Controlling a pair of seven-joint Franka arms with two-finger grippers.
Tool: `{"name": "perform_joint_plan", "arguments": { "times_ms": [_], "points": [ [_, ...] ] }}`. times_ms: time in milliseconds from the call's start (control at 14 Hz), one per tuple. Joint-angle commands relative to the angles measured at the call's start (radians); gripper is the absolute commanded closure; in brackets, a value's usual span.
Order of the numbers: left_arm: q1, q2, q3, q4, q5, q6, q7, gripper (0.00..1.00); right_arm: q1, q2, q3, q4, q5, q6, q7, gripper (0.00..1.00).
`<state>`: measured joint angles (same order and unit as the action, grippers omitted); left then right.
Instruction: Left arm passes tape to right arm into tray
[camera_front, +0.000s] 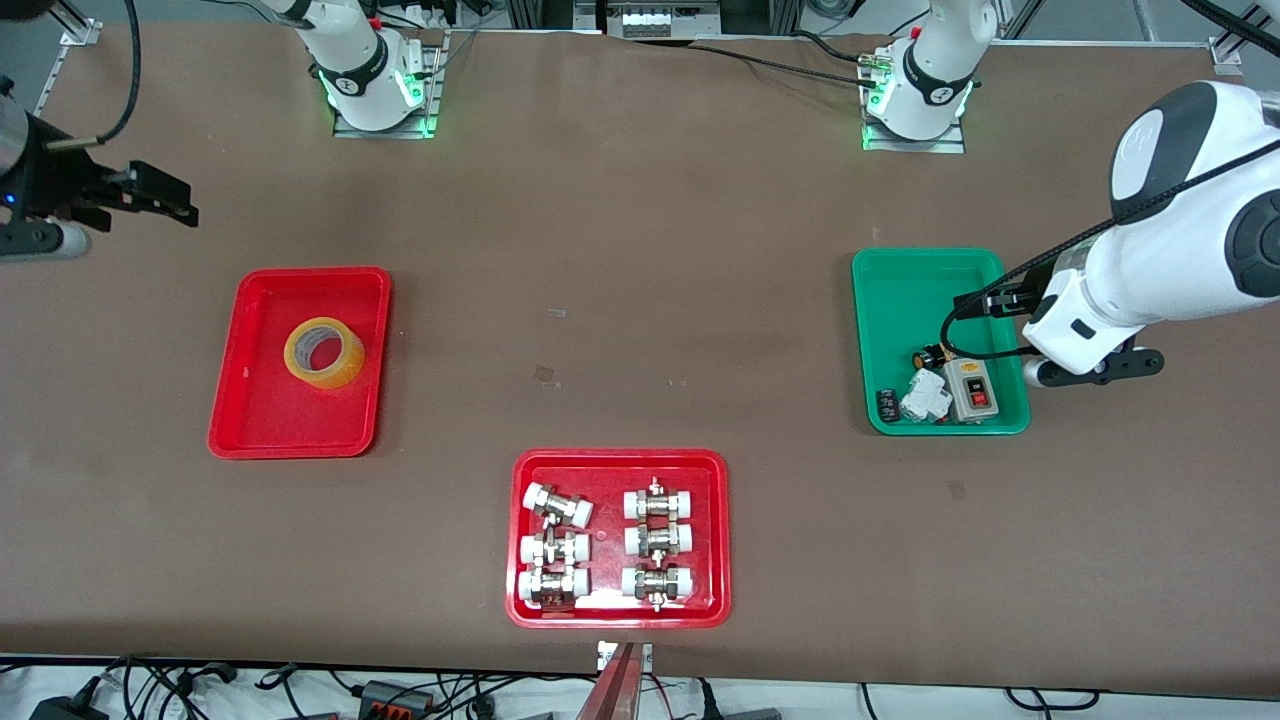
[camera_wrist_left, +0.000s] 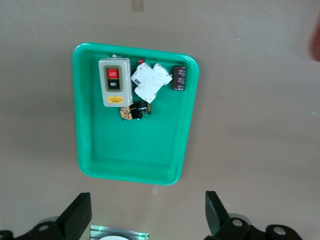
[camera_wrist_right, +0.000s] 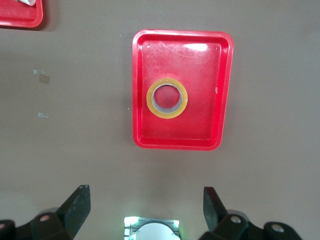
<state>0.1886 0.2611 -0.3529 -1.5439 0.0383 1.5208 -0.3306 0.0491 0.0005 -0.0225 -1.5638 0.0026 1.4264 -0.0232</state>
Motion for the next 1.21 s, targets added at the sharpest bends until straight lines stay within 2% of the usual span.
{"name": "perform_joint_plan", "arguments": {
  "times_ms": [0, 71, 143, 286, 357, 500, 1143],
  "points": [
    [-0.165, -0.051, 0.25, -0.009, 0.006, 0.019, 0.082, 0.0, 0.009, -0.12, -0.002, -0.132, -0.016, 0.066, 0.032, 0.0],
    [-0.216, -0.051, 0.34, 0.016, 0.0, 0.016, 0.105, 0.0, 0.008, -0.143, -0.002, -0.163, -0.016, 0.083, 0.032, 0.0],
    [-0.215, -0.048, 0.354, 0.037, 0.002, 0.015, 0.12, 0.0, 0.008, -0.146, -0.002, -0.165, -0.016, 0.086, 0.032, 0.0],
    [-0.209, -0.09, 0.353, -0.002, 0.005, 0.004, 0.105, 0.0, -0.002, -0.12, -0.004, -0.138, -0.013, 0.101, 0.032, 0.0],
    [-0.209, -0.127, 0.353, -0.063, 0.003, 0.084, 0.119, 0.0, -0.005, -0.094, -0.005, -0.109, -0.012, 0.101, 0.032, 0.0],
    [-0.208, -0.253, 0.353, -0.267, 0.003, 0.255, 0.131, 0.0, -0.003, -0.082, -0.007, -0.078, -0.021, 0.133, 0.035, 0.0],
    [-0.195, -0.249, 0.351, -0.246, -0.003, 0.225, 0.179, 0.0, -0.003, -0.073, -0.007, -0.051, -0.01, 0.137, 0.02, 0.0]
  ]
}}
